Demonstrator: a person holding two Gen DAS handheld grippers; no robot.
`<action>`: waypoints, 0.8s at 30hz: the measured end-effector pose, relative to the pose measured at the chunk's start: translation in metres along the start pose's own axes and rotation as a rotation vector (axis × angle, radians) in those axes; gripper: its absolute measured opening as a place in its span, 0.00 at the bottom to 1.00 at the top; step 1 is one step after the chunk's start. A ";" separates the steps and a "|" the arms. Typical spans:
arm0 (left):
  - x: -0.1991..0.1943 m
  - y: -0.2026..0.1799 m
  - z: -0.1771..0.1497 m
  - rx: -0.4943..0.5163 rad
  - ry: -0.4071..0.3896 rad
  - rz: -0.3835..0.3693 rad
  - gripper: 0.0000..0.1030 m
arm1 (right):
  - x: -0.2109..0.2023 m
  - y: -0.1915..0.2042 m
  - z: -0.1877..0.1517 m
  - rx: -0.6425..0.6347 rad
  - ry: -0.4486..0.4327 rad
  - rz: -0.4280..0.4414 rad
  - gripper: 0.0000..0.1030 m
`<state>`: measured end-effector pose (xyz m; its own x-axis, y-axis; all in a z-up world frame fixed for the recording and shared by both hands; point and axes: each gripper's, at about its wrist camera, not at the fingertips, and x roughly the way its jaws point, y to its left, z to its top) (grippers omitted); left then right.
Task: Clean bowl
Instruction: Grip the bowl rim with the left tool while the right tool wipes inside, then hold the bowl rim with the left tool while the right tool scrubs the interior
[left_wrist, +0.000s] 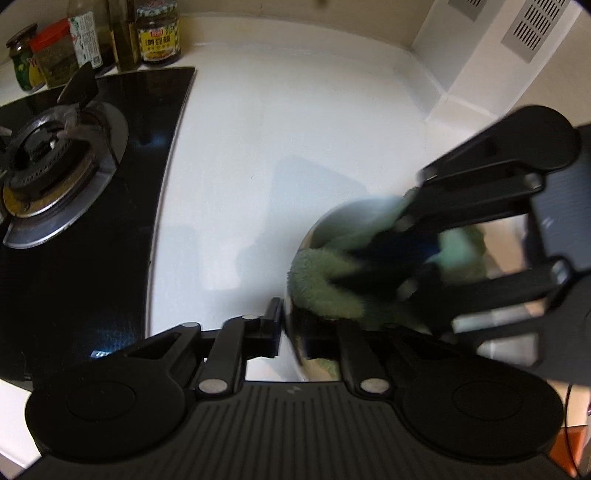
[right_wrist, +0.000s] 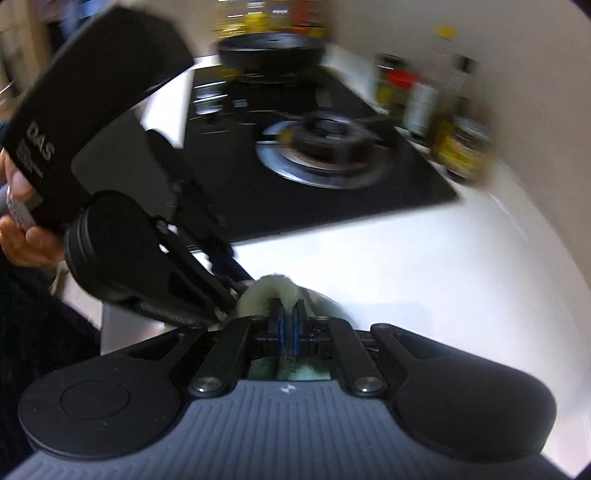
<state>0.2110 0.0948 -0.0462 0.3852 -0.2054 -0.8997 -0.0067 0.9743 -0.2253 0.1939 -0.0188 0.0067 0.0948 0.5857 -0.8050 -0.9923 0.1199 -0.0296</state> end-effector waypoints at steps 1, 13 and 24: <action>0.001 0.003 0.000 -0.005 0.004 -0.005 0.04 | 0.009 0.004 0.001 -0.046 0.017 -0.004 0.03; -0.004 -0.010 -0.002 0.098 -0.037 0.095 0.11 | 0.036 0.023 0.007 0.027 0.052 -0.477 0.02; 0.002 -0.014 0.006 0.102 -0.055 0.103 0.11 | 0.017 0.058 -0.008 -0.135 0.392 -0.523 0.03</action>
<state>0.2172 0.0812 -0.0432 0.4372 -0.1015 -0.8936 0.0439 0.9948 -0.0916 0.1369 -0.0082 -0.0132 0.5559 0.1393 -0.8195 -0.8269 0.1930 -0.5281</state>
